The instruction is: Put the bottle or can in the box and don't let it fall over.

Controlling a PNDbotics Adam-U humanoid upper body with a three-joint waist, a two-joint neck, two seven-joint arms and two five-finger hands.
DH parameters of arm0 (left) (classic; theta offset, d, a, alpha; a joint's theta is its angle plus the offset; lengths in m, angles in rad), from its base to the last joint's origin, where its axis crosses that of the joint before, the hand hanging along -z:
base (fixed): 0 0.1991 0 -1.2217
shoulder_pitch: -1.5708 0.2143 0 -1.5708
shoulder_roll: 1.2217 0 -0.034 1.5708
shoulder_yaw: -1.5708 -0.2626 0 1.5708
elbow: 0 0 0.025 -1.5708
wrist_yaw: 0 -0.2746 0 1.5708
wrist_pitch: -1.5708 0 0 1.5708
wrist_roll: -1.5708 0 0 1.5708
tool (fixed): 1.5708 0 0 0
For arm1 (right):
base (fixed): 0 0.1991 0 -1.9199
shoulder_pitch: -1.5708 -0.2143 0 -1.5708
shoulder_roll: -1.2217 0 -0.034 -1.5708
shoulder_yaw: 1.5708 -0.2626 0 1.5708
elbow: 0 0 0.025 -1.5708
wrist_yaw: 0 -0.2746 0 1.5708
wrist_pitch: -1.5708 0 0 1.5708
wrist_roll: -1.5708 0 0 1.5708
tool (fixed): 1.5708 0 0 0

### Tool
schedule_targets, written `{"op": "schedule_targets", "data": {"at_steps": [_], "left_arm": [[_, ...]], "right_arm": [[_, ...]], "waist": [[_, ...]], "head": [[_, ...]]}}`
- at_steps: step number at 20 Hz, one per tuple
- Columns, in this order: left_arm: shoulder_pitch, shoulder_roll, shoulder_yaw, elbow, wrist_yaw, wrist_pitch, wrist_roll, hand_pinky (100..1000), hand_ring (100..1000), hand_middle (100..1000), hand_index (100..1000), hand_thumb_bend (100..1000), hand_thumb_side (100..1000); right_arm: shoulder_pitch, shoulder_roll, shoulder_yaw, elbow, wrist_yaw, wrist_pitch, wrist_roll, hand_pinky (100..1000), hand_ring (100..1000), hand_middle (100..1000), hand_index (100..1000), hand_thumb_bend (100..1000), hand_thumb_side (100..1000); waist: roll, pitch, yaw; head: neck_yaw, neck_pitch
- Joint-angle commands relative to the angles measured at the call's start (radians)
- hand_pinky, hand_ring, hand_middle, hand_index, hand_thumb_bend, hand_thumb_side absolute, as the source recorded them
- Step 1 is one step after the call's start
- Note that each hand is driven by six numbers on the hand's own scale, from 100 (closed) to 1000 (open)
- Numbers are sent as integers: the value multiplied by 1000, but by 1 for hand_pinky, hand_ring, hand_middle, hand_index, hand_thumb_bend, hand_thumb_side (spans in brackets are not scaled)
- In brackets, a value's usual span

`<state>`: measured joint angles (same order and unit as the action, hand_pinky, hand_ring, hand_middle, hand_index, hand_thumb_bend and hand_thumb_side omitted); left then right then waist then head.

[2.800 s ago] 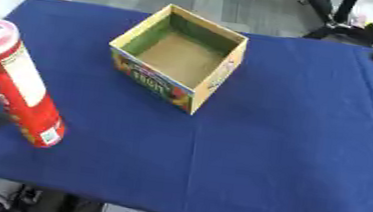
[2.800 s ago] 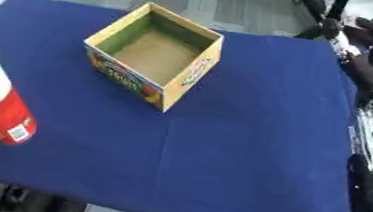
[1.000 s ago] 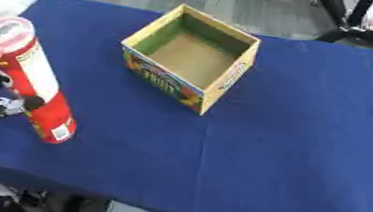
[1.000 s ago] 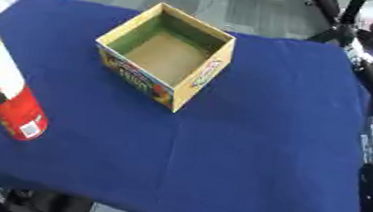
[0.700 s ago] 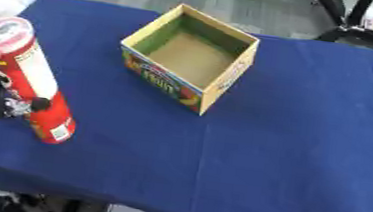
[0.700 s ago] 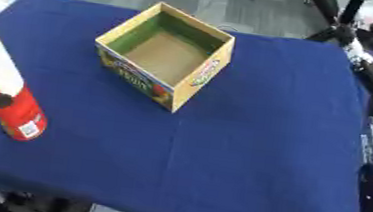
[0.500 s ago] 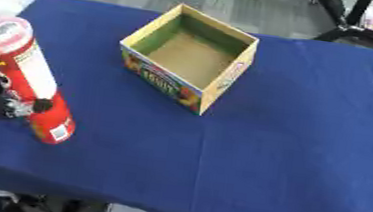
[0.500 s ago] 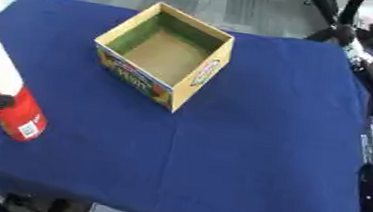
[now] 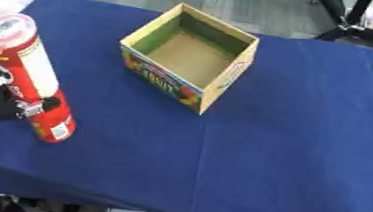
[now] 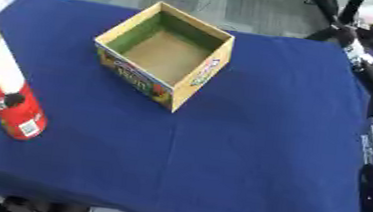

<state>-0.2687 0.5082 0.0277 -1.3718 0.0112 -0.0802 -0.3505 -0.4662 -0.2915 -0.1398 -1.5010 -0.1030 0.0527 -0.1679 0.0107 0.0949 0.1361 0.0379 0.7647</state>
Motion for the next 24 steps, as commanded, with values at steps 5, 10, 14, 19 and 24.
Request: {"op": "schedule_targets", "data": {"at_steps": [5, 10, 14, 19, 24], "left_arm": [[-10, 18, 6, -12, 24, 9, 43, 1000, 986, 703, 567, 455, 388], [-1, 26, 10, -25, 35, 17, 61, 1000, 968, 681, 515, 314, 368], [2, 29, 13, -36, 47, 25, 76, 1000, 960, 670, 489, 243, 399], [-2, 32, 18, -60, 58, 37, 87, 1000, 949, 653, 466, 183, 396], [-17, 38, 22, -92, 79, 51, 98, 1000, 944, 647, 459, 155, 392]], "right_arm": [[-12, -8, 1, -10, -7, -2, 2, 731, 951, 1000, 793, 702, 427], [-10, -8, 0, -11, -8, -2, 1, 731, 951, 1000, 793, 700, 430], [-9, -7, 0, -12, -9, -2, 1, 732, 951, 1000, 794, 700, 432], [-9, -8, 0, -11, -9, -1, 2, 732, 952, 1000, 794, 701, 430], [-8, -9, 0, -11, -9, -1, 2, 732, 952, 1000, 794, 700, 431]], "waist": [[3, -8, -2], [5, -10, -1], [5, -11, 1], [5, -11, 2], [6, -11, 2]], "head": [[-3, 5], [-9, 5], [-10, 5], [-10, 5], [-13, 5]]}}
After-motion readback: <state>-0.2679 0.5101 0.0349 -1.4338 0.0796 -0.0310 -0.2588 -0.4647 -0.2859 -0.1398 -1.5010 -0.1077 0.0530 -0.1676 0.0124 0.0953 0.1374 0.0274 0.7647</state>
